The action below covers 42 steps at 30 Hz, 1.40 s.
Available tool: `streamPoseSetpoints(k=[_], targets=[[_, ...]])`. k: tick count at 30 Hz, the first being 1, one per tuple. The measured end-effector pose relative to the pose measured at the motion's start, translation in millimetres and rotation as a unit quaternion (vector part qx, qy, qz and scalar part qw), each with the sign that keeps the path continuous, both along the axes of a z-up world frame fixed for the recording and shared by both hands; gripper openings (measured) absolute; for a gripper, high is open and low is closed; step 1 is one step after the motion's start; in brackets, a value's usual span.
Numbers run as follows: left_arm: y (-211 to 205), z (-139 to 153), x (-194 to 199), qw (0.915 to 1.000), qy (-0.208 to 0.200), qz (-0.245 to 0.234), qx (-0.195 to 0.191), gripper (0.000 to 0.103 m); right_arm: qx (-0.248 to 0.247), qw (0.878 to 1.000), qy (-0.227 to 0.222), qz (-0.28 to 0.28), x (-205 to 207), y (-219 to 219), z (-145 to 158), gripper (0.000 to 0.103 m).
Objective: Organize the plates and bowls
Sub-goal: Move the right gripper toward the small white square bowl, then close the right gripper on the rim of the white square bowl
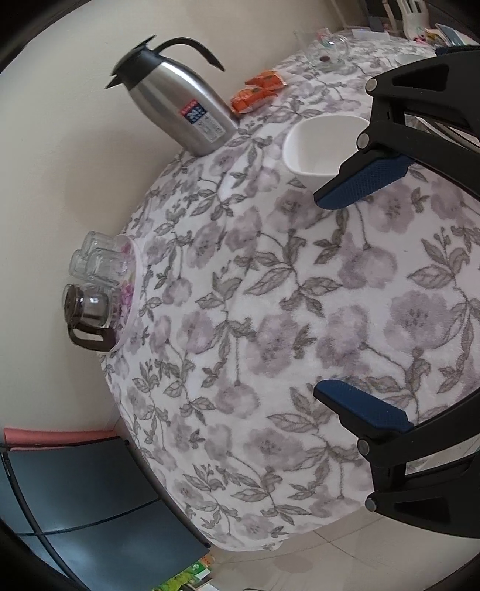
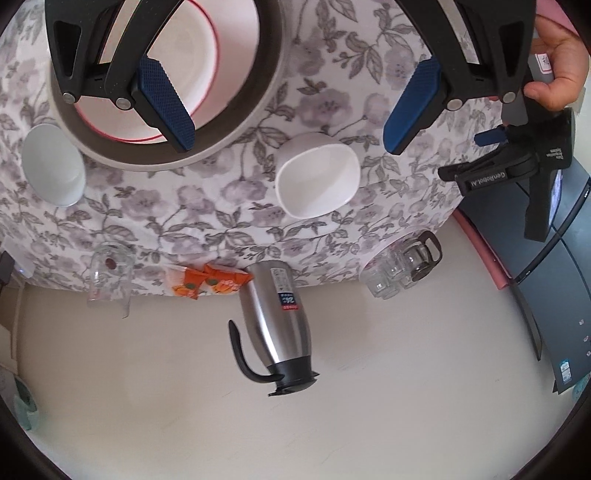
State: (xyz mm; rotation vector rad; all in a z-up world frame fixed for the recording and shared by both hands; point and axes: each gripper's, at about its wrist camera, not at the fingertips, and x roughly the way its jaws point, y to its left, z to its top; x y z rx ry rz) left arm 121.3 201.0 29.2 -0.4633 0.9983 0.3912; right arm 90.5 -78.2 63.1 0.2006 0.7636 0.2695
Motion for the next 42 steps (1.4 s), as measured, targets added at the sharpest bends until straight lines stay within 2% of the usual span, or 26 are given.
streamPoseSetpoints(k=[9,16,22,24,30,31,33,35,37,39,42], targets=[[9,-2,4,0.9979,-0.030,0.013,-0.057,0.094,-0.003,1.000,0.024,-0.006,16,7,-11,0.103],[-1,-12,22,0.9951,-0.024,-0.024,-0.093,0.094,-0.006,0.999,0.048,-0.026,43,9,-10,0.103],[-17,-26,39,0.9904,-0.010,-0.057,-0.125,0.094,-0.029,0.996,0.070,-0.041,69,14,-12,0.101],[-23,-29,44,0.9896,-0.008,-0.065,-0.128,0.094,-0.036,0.995,0.081,-0.045,76,17,-16,0.097],[-39,-35,57,0.9873,-0.007,-0.087,-0.133,0.094,-0.044,0.991,0.120,-0.046,93,25,-38,0.073],[-41,-37,60,0.9869,-0.005,-0.090,-0.134,0.093,-0.045,0.990,0.125,-0.046,96,27,-42,0.066],[-43,-41,62,0.9870,0.000,-0.089,-0.134,0.093,-0.044,0.988,0.139,-0.045,100,28,-50,0.059],[-45,-47,65,0.9870,0.005,-0.087,-0.135,0.093,-0.042,0.987,0.149,-0.044,104,29,-56,0.048],[-47,-51,68,0.9865,0.007,-0.088,-0.138,0.092,-0.044,0.986,0.155,-0.042,107,32,-61,0.044],[-50,-57,71,0.9855,0.010,-0.091,-0.143,0.082,-0.048,0.986,0.157,-0.040,110,34,-64,0.039],[-56,-66,76,0.9839,0.018,-0.096,-0.149,0.073,-0.055,0.984,0.162,-0.040,114,37,-69,0.034]])
